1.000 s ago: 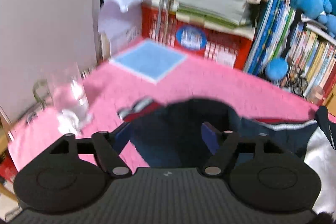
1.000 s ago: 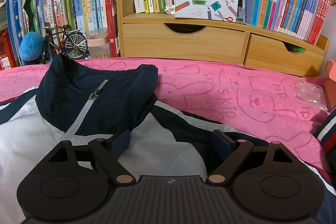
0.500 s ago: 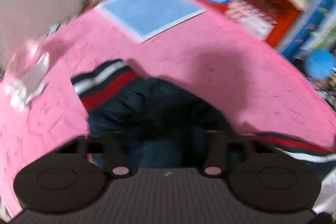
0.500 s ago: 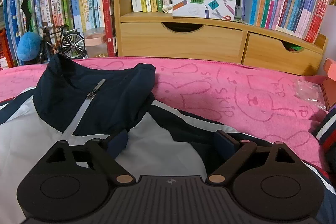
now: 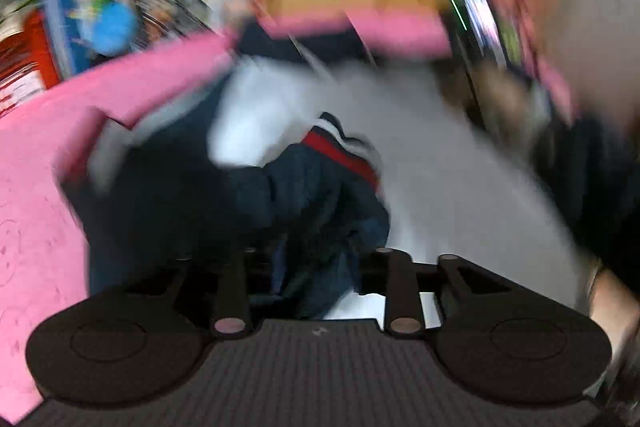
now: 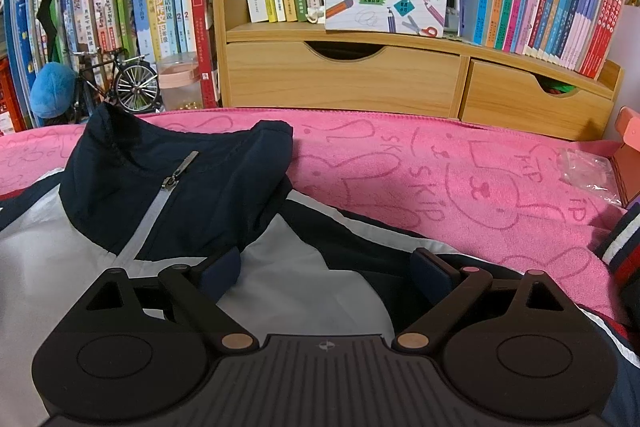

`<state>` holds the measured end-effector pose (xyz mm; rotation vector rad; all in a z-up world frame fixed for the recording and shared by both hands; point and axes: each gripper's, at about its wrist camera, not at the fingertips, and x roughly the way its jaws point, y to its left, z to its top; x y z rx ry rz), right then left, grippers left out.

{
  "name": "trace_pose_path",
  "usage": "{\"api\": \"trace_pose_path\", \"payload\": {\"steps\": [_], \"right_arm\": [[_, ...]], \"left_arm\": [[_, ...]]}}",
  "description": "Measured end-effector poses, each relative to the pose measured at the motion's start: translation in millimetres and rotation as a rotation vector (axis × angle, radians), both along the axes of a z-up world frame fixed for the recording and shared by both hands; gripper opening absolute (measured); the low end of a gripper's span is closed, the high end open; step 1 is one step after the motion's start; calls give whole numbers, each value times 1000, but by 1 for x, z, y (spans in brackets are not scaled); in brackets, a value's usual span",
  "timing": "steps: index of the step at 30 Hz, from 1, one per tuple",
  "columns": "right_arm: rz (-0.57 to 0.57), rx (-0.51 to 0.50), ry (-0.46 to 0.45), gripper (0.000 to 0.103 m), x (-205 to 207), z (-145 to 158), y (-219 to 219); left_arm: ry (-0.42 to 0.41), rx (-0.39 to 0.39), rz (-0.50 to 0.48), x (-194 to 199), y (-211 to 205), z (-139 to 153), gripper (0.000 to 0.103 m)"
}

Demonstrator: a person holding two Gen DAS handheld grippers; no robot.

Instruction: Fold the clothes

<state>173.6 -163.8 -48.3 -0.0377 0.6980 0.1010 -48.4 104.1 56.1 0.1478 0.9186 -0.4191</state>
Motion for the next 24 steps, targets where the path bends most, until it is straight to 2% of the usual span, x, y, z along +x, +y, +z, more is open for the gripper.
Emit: {"api": "trace_pose_path", "payload": {"steps": [1,3,4,5,7,8,9,11,13,15,16,17,18,19,20,22,24], "right_arm": [[0,1,0,93,0,0,0],[-2,0,0,93,0,0,0],[-3,0,0,93,0,0,0],[-4,1,0,93,0,0,1],[-5,0,0,93,-1,0,1],[-5,1,0,93,-1,0,1],[-4,1,0,93,-1,0,1],[-5,2,0,93,-1,0,1],[-5,2,0,93,-1,0,1],[-5,3,-1,93,-1,0,1],[-5,3,-1,93,-1,0,1],[-5,4,-1,93,-1,0,1],[-6,5,-1,94,-1,0,1],[-6,6,0,94,-1,0,0],[-6,6,0,94,-1,0,0],[-6,8,1,95,0,-1,0],[-4,11,2,95,0,-1,0]], "left_arm": [[-9,53,-8,-10,-10,-6,35],[-57,101,13,-28,-16,-7,40],[-89,84,40,-34,-16,-1,48],[-126,52,70,-37,-14,7,65],[-233,18,121,-44,-16,21,91],[-283,45,107,-47,-23,23,98],[-330,73,91,-50,-31,25,101],[-361,158,35,-45,-55,15,103],[-336,249,-32,-34,-79,-9,103],[-279,321,-32,-18,-91,-35,103],[-231,343,-2,-8,-91,-46,96],[-219,302,37,-2,-82,-47,87],[-207,260,75,5,-73,-47,70],[-184,210,129,12,-57,-39,44],[-183,174,188,16,-40,-30,34],[-262,151,342,18,3,0,26],[-383,136,479,5,48,39,25]]}}
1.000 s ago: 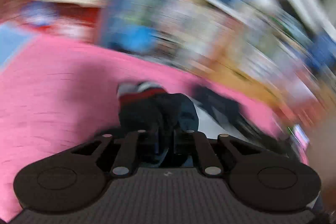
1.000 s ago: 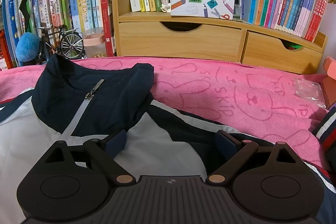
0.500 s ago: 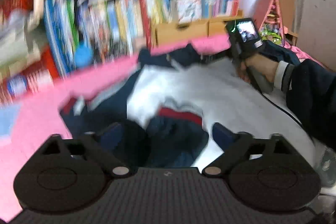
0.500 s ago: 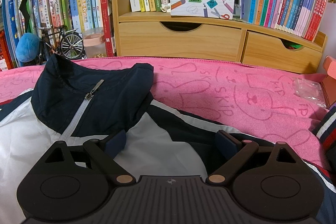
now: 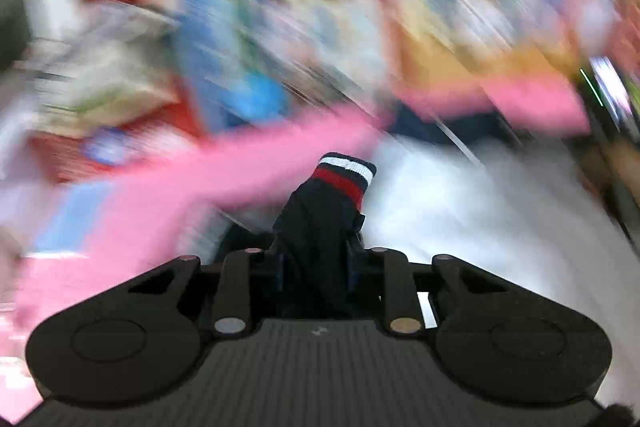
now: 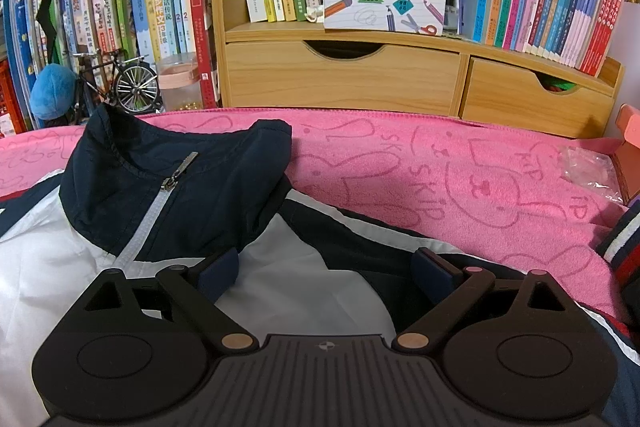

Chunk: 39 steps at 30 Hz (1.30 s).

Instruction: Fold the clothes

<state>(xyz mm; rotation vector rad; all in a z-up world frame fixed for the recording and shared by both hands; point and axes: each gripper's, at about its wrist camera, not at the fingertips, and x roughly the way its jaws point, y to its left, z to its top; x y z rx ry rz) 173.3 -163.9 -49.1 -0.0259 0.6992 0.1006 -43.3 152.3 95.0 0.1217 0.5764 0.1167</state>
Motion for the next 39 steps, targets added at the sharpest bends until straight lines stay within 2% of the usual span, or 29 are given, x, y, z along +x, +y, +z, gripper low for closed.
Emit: {"api": "trace_pose_path", "payload": {"steps": [3,5,10,12,14,15,17,19,22,24,25,26,28,29,30,32,33,35,36,37,39], "right_arm": [[0,1,-1,96,0,0,0],[0,1,0,96,-1,0,0],[3,2,-3,97,-2,1,1],[5,9,-38,95,-10,5,3],[115,38,-86,96,-25,20,19],[177,54,-108,102,-32,27,28],[304,74,-132,103,-40,42,50],[379,65,-93,103,-30,53,85],[372,42,-3,103,5,50,133],[344,-3,64,103,30,37,157],[333,-23,92,93,40,29,165],[321,-43,120,90,51,22,173],[303,-36,106,29,57,26,182],[311,-55,101,24,60,31,187],[310,-86,77,7,61,38,189],[298,-151,17,6,64,54,192],[262,-151,-44,6,66,65,189],[187,-130,-163,6,69,82,181],[177,-123,-186,6,71,82,178],[175,-117,-203,6,72,81,176],[199,-158,-180,8,75,66,179]], "left_arm": [[-182,-21,201,-32,65,45,25],[-205,-28,283,-41,87,55,25],[-183,-36,372,-57,122,52,25],[-184,-22,389,-58,128,49,25],[-190,-10,408,-52,127,45,25],[-193,-18,422,-49,133,44,25],[-199,-45,450,-45,141,40,25],[-200,-63,473,-42,148,35,24],[-199,-64,496,-41,157,29,24],[-208,-66,514,-40,165,27,23],[-223,-73,529,-39,170,27,22],[-239,-79,544,-39,175,28,21],[-291,-90,589,-33,188,32,20],[-322,-94,616,-28,195,36,19],[-353,-99,641,-23,202,40,19],[-417,-108,666,-14,211,49,18],[-448,-111,678,-10,215,53,18],[-482,-56,670,2,216,54,18],[-468,-16,676,10,216,52,19],[-400,-1,689,21,219,44,22],[-265,30,714,44,227,27,24]]}}
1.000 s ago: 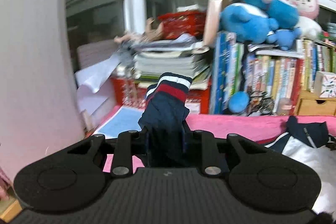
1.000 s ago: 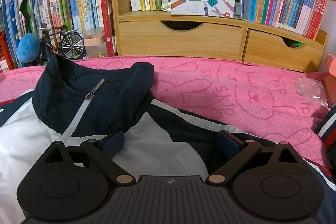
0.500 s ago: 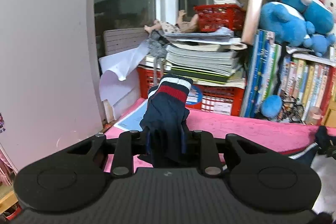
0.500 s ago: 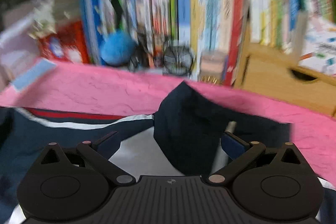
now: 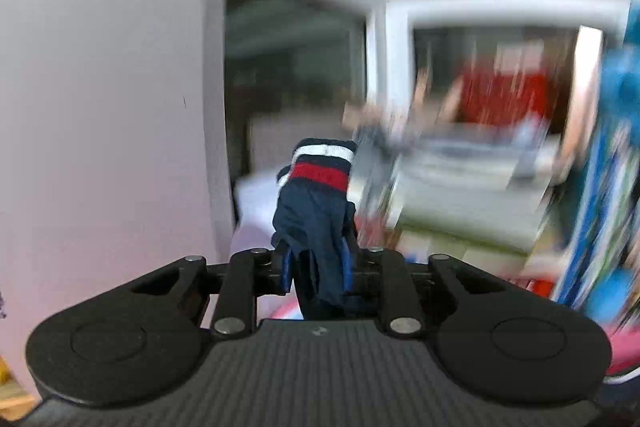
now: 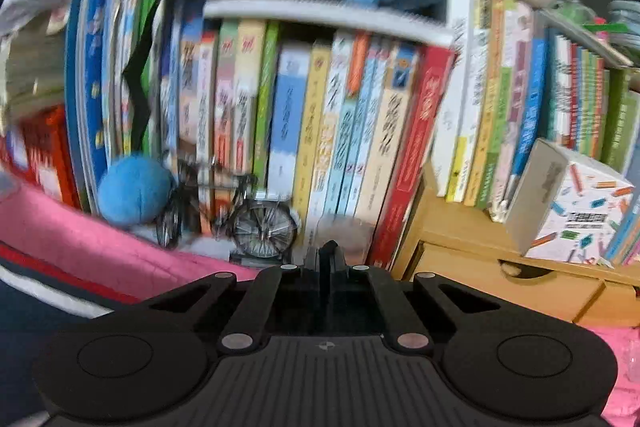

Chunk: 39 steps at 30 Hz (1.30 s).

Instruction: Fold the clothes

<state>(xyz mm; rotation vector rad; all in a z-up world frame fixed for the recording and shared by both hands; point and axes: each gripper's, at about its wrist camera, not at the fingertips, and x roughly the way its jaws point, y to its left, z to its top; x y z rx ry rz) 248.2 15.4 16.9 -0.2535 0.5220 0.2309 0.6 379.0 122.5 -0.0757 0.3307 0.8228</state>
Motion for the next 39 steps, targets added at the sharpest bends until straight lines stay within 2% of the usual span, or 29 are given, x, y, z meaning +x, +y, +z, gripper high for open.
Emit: {"api": "trace_pose_path", "payload": {"steps": [1,2,4,5,6,7,8,10,12,14,19,20,21,22,23,24,25,27,28,30,32,34,37,38,39], "right_arm": [[7,-14,19,9,1,-8,2],[12,-5,44,12,0,-15,3],[23,23,97,28,-2,-28,2],[36,44,118,34,-5,-32,1],[56,58,131,50,-8,-33,3],[76,62,133,64,-13,-33,3],[97,63,132,68,-19,-32,2],[147,56,119,75,-33,-28,-1],[180,59,112,80,-48,-25,-5],[207,74,124,83,-56,-25,-6],[250,92,151,83,-68,-26,-2],[259,88,151,83,-71,-26,-1],[268,83,152,83,-75,-25,-1],[276,78,152,84,-79,-25,0],[282,74,153,84,-82,-25,0],[287,71,155,84,-85,-24,-1],[289,70,154,84,-88,-24,-2],[284,75,146,84,-93,-22,-8],[281,82,141,84,-95,-20,-12],[272,101,135,84,-98,-16,-22],[255,120,142,85,-98,-14,-33],[239,141,158,85,-98,-13,-43],[229,174,192,85,-101,-14,-56],[240,188,208,85,-104,-15,-59],[254,203,225,85,-108,-15,-62]], "left_arm": [[67,-13,12,11,4,-8,29],[133,-70,10,20,12,-19,33],[204,-232,13,25,26,-41,42],[191,-289,8,21,30,-48,46],[156,-313,-14,12,29,-52,48],[122,-334,-36,4,29,-55,57],[115,-312,-45,-5,22,-56,69],[101,-266,-65,-22,8,-56,74],[114,-163,-161,-28,-16,-54,79],[173,-82,-256,-23,-40,-57,95],[257,-143,-152,12,-43,-83,96],[272,-158,-131,18,-42,-88,86],[251,-237,-111,22,-33,-94,73],[230,-318,-92,26,-23,-99,37],[214,-423,-94,29,-14,-104,19],[190,-504,-97,33,-8,-107,11],[146,-535,-127,31,-10,-105,3],[45,-531,-301,21,-34,-89,3],[13,-519,-423,13,-54,-79,3],[15,-491,-666,-6,-100,-66,5],[103,-431,-858,-29,-154,-67,7],[209,-378,-979,-55,-198,-81,9],[364,-392,-1056,-81,-227,-108,11],[402,-395,-1061,-87,-229,-114,12],[407,-367,-1058,-94,-229,-114,12]]}}
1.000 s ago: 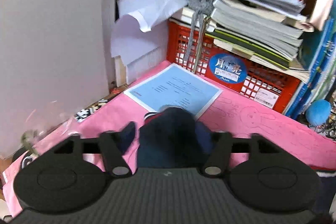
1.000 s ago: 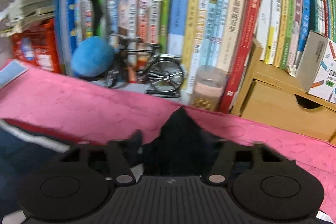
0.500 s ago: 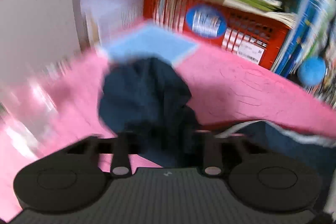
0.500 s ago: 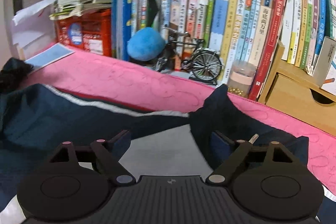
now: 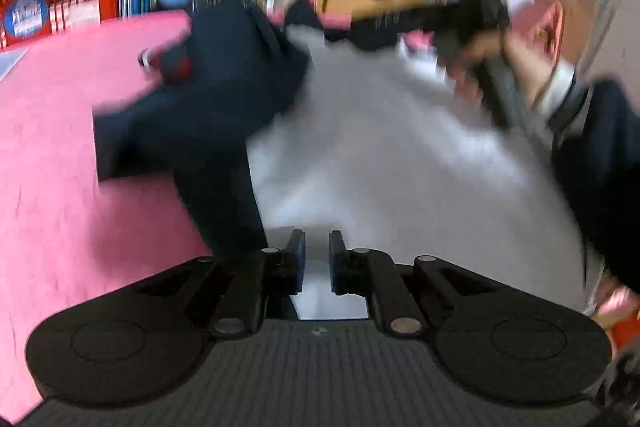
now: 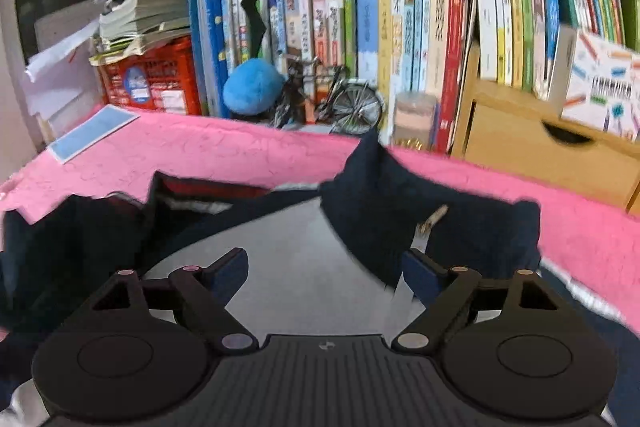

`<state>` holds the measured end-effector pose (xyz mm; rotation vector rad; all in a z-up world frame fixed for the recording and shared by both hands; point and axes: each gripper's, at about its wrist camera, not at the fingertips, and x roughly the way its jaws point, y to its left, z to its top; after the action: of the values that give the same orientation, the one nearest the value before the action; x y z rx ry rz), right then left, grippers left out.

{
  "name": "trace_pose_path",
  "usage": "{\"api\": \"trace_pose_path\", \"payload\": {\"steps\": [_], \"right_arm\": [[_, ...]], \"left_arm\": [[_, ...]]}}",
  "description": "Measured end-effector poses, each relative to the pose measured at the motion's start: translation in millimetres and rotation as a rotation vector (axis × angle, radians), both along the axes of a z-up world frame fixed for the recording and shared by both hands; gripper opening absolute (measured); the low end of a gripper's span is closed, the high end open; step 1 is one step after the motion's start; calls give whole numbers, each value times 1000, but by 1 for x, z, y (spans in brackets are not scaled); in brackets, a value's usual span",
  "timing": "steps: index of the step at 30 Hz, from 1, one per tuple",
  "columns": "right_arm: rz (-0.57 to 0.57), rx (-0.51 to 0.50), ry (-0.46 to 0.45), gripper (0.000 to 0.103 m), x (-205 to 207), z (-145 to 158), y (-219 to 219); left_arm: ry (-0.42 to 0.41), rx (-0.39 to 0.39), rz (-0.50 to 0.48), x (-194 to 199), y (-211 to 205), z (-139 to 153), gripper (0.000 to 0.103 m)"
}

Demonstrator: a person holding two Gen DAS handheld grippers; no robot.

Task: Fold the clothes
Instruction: 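Lay the sleeve over the white body with the left tool while the right tool grasps the other cuff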

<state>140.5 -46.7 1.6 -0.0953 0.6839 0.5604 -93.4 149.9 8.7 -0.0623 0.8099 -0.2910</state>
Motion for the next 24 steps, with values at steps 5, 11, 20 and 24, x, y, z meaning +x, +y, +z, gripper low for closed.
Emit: {"api": "trace_pose_path", "payload": {"steps": [5,11,20,24], "right_arm": [[169,244,144,89,-17,4,0],[253,467,370,88,3,4,67],[100,319,-25,10,-69,85,18],[-94,50,-378,18,-154,87,-52]], "left_arm": [[-141,60,62,-18,15,34,34],[-237,60,177,-12,26,51,44],[-267,15,257,-30,47,43,49],[-276,-4,206,-24,39,40,53]]}}
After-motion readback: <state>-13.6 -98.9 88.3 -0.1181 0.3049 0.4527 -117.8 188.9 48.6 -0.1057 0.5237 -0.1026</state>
